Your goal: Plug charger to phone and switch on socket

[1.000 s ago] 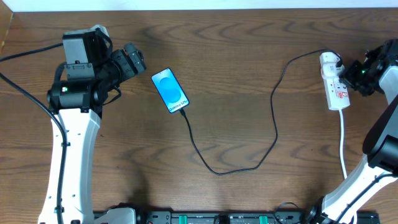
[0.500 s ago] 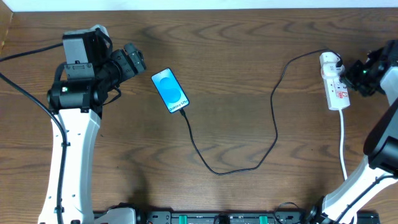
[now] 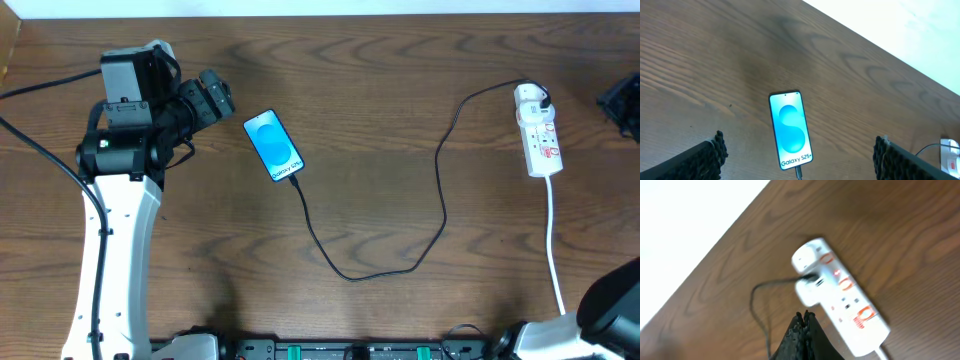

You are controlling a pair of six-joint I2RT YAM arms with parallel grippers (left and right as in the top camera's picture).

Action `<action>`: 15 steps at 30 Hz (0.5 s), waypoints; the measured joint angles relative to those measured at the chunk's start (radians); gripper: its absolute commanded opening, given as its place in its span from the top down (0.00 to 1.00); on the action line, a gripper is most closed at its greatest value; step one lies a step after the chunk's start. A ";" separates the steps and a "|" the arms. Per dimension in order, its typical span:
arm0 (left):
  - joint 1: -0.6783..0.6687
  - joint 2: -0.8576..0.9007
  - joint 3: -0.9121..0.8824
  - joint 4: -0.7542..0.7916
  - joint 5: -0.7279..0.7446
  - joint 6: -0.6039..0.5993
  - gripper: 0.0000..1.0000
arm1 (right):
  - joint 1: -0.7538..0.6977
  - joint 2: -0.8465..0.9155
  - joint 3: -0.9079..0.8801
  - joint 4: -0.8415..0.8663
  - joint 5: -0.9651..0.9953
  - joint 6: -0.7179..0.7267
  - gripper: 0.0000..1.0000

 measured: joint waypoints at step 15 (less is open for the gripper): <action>0.000 0.000 0.000 0.000 0.000 0.000 0.05 | 0.472 -0.111 0.000 -0.047 0.093 -0.256 0.99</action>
